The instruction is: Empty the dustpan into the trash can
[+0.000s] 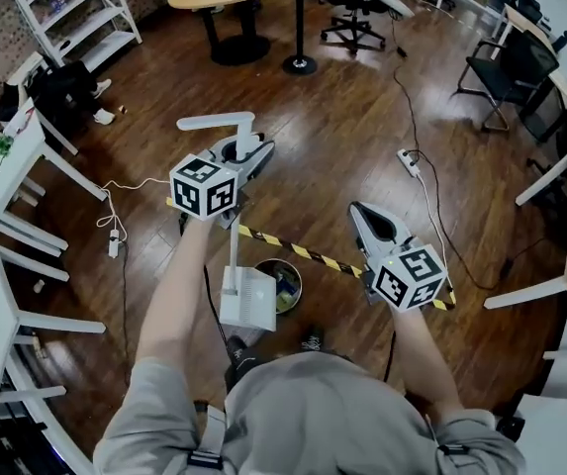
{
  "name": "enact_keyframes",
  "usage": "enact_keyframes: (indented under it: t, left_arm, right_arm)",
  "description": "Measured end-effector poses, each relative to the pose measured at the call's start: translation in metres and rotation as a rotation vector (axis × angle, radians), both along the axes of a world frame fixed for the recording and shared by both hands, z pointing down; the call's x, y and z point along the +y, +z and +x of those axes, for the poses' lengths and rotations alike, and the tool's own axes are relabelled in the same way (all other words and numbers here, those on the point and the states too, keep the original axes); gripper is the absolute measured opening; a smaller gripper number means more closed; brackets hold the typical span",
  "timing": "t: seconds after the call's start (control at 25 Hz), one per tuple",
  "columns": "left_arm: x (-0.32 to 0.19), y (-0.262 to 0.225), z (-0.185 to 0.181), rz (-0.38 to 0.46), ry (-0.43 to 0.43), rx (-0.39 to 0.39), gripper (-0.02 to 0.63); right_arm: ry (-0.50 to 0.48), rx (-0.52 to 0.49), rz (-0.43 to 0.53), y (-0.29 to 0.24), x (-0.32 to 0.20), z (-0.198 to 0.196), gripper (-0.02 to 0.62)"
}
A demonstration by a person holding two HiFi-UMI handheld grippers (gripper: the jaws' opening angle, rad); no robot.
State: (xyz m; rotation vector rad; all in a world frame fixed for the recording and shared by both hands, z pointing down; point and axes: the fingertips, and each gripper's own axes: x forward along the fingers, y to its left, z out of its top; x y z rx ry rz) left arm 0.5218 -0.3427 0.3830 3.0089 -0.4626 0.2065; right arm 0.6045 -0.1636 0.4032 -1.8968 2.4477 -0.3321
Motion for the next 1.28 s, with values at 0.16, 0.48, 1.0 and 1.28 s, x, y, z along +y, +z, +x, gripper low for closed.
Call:
enact_keyframes:
  t: [0.16,0.48,1.0,1.28]
  left_arm:
    - [0.009,-0.018,-0.075,0.004,-0.008,0.083,0.109]
    - [0.032,-0.03,-0.227,-0.019,-0.04,0.188,0.104]
    - [0.063,-0.112,-0.395,0.164,-0.097,0.286,0.101]
    - [0.017,-0.091,-0.473,0.192,-0.338,0.291,0.103]
  right_arm:
    - [-0.075,0.025,0.006,-0.011,-0.022,-0.055,0.0]
    - [-0.196,0.049,0.029,-0.028,-0.051,-0.192,0.0]
    - [-0.273,0.061,0.063,-0.039,-0.082,-0.344,0.0]
    - [-0.247,0.088,0.026,-0.029,-0.09,-0.36,0.0]
